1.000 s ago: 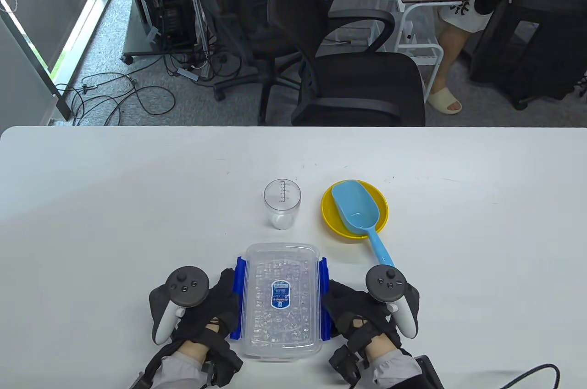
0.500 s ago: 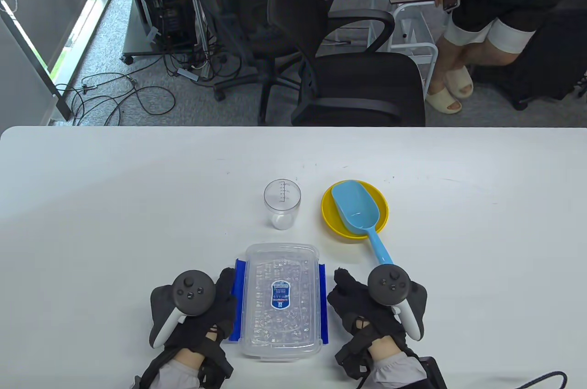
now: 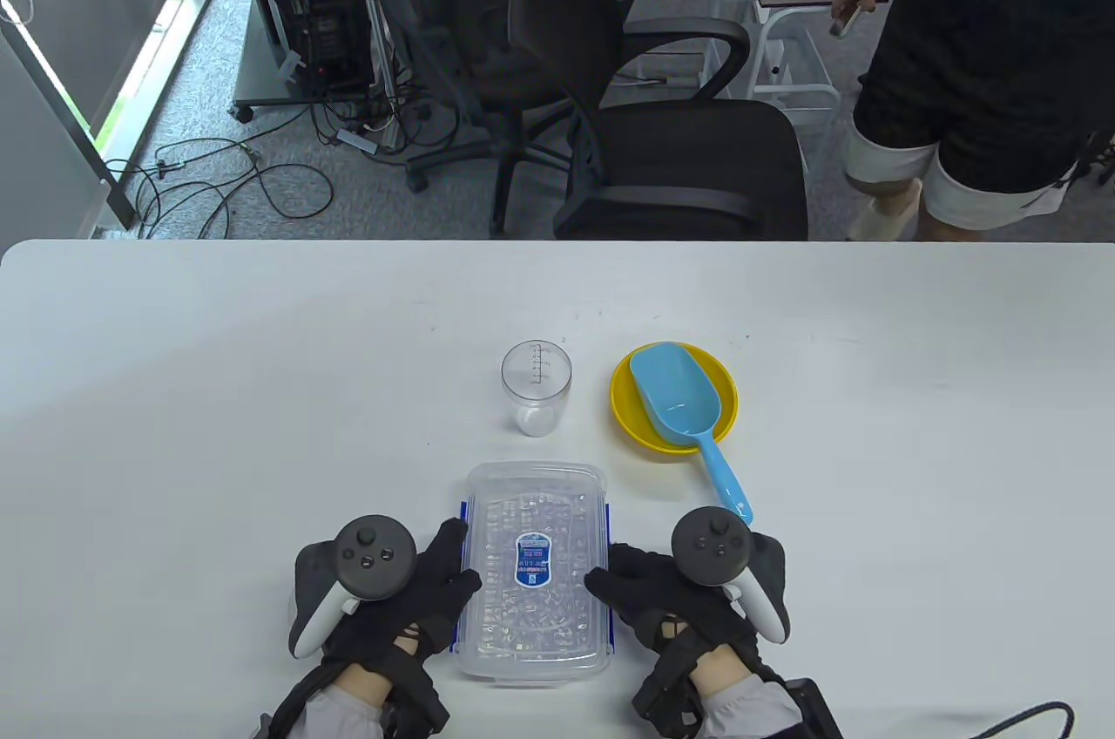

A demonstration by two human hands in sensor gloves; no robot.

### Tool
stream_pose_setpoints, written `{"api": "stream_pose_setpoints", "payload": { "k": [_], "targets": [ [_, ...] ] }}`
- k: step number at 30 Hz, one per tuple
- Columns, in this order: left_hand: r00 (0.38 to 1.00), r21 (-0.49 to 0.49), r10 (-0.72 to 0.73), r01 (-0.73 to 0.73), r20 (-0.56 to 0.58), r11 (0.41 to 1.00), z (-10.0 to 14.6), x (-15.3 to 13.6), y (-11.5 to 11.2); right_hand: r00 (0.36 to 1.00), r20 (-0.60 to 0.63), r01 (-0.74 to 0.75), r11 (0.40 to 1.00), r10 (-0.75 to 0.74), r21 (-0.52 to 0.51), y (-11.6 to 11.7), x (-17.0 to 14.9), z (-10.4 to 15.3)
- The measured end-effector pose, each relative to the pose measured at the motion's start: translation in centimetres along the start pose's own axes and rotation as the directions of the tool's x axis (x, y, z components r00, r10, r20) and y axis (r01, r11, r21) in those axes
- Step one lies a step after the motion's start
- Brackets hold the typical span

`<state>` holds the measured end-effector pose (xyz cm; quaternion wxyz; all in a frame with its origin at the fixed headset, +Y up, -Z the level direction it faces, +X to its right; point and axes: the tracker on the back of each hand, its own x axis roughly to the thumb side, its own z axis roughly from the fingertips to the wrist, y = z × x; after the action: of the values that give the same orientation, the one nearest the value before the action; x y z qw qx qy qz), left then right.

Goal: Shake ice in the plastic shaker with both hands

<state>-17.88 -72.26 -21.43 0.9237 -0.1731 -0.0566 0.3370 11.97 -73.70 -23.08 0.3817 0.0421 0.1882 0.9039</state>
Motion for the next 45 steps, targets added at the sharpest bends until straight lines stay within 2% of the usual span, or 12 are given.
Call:
{"api": "stream_pose_setpoints", "payload": {
  "k": [8,14,15,18,20,22,25,28,32,35,40,45],
  "targets": [
    [0.999,0.054,-0.012,0.01,0.043,0.998,0.9,0.7,0.6,0.998,0.046,0.045,0.998,-0.043,-0.032,-0.6,0.6,0.6],
    [0.993,0.157,-0.058,0.042,0.101,0.987,2.0,1.8,1.2,0.968,0.127,0.223,0.973,-0.214,-0.059,-2.4,1.3,1.3],
    [0.992,0.173,-0.043,0.022,0.115,0.985,2.2,1.9,1.3,0.949,0.136,0.293,0.955,-0.285,-0.043,-2.6,1.4,1.2],
    [0.979,0.222,0.005,-0.051,0.203,0.974,2.5,2.0,1.5,0.822,0.131,0.551,0.832,-0.555,0.067,-3.5,1.6,0.8],
    [0.972,0.225,0.006,-0.061,0.235,0.973,2.5,2.0,1.6,0.781,0.15,0.594,0.795,-0.606,0.119,-4.1,2.0,0.9],
    [0.973,0.221,0.011,-0.063,0.231,0.973,2.5,2.0,1.7,0.772,0.196,0.603,0.794,-0.604,0.071,-5.7,3.0,1.3],
    [0.98,0.258,-0.004,-0.049,0.201,0.965,2.4,1.4,2.0,0.843,0.237,0.509,0.859,-0.483,-0.058,-9.7,4.3,2.1],
    [0.984,0.247,0.033,-0.077,0.178,0.966,2.1,0.8,2.2,0.903,0.214,0.419,0.876,-0.373,-0.24,-14.5,4.9,3.1],
    [0.987,0.234,0.035,-0.072,0.159,0.97,2.0,0.5,2.3,0.993,0.028,0.113,0.879,-0.113,-0.463,-20.0,4.2,4.1],
    [0.988,0.224,0.034,-0.067,0.148,0.972,1.9,0.4,2.2,0.987,-0.152,-0.117,0.849,0.043,-0.516,-21.7,2.9,4.1],
    [0.992,0.219,0.016,-0.044,0.126,0.975,1.7,0.2,2.2,0.843,-0.444,-0.503,0.734,0.302,-0.456,-21.1,-0.5,2.9],
    [0.994,0.214,0.009,-0.033,0.112,0.976,1.7,0.2,2.3,0.584,-0.617,-0.765,0.611,0.527,-0.203,-17.4,-4.2,0.2]
  ]
}}
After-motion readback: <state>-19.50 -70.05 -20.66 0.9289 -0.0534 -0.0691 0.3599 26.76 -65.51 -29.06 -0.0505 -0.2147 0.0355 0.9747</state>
